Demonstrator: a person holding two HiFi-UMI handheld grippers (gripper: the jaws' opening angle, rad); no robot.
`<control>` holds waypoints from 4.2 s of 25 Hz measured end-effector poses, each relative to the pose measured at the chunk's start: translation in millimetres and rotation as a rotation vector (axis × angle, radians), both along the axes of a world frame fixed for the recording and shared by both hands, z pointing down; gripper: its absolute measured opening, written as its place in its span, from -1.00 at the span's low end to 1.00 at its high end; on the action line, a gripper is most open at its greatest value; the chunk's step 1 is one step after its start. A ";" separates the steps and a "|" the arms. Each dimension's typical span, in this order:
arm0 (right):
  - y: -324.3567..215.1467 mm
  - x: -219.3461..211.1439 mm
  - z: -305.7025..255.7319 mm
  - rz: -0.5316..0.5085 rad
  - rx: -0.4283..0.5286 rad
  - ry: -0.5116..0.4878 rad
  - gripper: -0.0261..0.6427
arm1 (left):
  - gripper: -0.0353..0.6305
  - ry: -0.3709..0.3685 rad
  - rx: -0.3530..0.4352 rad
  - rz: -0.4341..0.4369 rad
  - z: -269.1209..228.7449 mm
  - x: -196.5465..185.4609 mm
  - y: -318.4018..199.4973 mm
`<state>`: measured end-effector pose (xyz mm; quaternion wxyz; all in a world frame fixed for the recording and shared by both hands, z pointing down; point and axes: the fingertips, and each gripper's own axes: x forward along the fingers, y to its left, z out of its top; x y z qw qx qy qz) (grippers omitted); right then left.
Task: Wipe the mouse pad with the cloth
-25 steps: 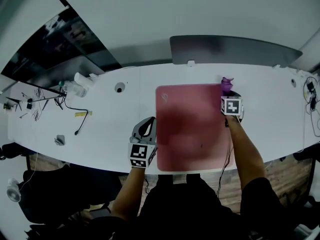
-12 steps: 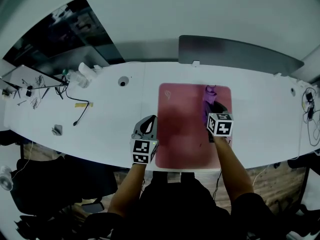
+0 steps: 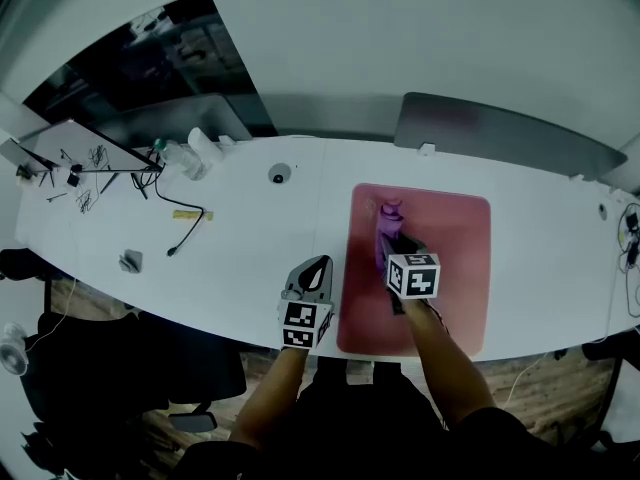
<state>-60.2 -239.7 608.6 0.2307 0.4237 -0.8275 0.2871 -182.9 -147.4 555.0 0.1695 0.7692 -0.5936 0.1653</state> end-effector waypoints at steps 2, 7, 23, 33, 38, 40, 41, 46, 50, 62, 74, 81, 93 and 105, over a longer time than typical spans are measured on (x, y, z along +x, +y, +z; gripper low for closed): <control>4.4 -22.9 4.6 -0.026 -0.008 0.010 -0.60 | -0.82 -0.003 -0.011 -0.012 3.3 -10.7 3.6; 10.6 -58.6 20.8 -0.052 -0.029 0.057 -0.60 | -0.82 0.015 -0.012 -0.004 5.4 -32.4 9.7; 10.8 -48.7 40.9 -0.043 0.006 0.190 -0.60 | -0.82 0.035 -0.020 0.029 8.1 -50.0 3.6; 9.1 -6.3 41.0 -0.021 -0.008 0.216 -0.60 | -0.82 0.035 -0.027 0.083 7.6 -14.7 -2.6; 8.0 15.9 41.5 -0.003 -0.011 0.226 -0.60 | -0.82 0.039 -0.025 0.109 6.6 8.1 -2.8; 6.2 26.3 41.5 0.006 -0.012 0.229 -0.60 | -0.82 0.040 -0.026 0.116 6.7 15.4 -3.6; 5.1 31.4 41.9 0.011 -0.012 0.228 -0.60 | -0.82 0.041 -0.028 0.119 7.1 18.6 -4.0; 2.1 60.1 41.7 0.034 -0.002 0.245 -0.60 | -0.82 0.041 -0.032 0.132 6.9 34.6 -4.2; -2.8 85.6 42.8 0.057 0.012 0.253 -0.60 | -0.82 0.046 -0.037 0.149 9.0 52.3 -6.5; -14.2 166.7 44.1 0.128 -0.029 0.309 -0.60 | -0.82 0.057 -0.035 0.185 9.4 93.0 -10.7; -21.1 243.8 41.9 0.192 -0.019 0.410 -0.60 | -0.82 0.063 -0.040 0.185 12.9 106.3 -12.8; -17.6 273.5 41.7 0.198 -0.011 0.473 -0.60 | -0.82 0.057 -0.045 0.197 13.9 106.0 -10.4; -15.0 232.9 6.6 0.138 0.070 0.430 -0.59 | -0.82 0.039 -0.055 0.170 12.1 65.0 2.3; 38.3 72.6 -14.9 -0.020 0.098 0.317 -0.59 | -0.82 0.053 -0.040 0.170 9.9 13.6 17.9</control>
